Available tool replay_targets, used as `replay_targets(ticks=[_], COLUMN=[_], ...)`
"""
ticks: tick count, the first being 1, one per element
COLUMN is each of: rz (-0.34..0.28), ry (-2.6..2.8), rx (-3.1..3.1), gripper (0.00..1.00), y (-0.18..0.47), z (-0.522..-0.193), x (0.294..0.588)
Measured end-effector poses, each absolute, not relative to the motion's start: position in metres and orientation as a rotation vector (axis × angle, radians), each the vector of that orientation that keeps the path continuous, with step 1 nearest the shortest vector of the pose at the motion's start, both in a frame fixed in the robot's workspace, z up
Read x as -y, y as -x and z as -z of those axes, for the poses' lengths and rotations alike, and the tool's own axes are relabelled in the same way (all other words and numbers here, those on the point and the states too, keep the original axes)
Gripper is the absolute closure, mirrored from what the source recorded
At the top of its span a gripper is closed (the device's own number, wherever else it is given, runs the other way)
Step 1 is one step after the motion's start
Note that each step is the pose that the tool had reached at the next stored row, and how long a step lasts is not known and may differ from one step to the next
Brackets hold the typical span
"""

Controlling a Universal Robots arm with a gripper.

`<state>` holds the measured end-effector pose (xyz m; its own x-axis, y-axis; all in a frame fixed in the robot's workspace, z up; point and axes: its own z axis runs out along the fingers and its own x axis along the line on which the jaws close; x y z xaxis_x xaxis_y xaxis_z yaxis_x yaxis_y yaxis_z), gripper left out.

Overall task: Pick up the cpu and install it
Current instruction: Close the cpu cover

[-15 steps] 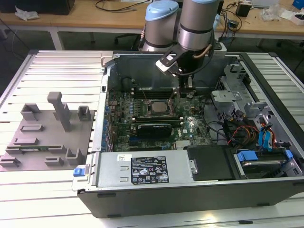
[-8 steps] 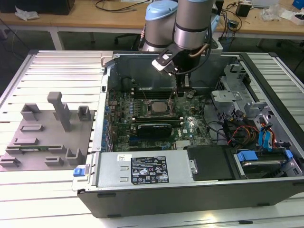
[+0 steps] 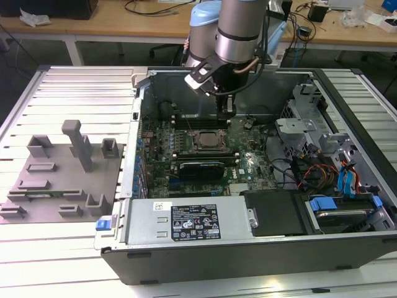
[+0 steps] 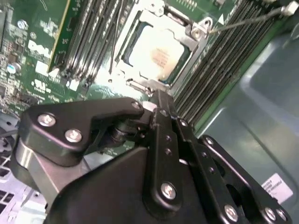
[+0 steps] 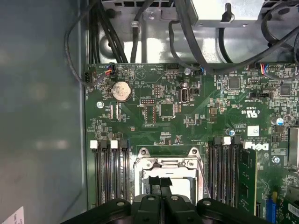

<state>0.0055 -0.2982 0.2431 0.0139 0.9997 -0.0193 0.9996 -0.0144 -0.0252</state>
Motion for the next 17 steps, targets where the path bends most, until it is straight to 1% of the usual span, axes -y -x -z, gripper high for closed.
replay_targets(ticks=[17], rz=[-0.05], ry=[2.163], rx=[2.275], gripper=[0.89], y=[0.014], z=[-0.239], x=[0.309])
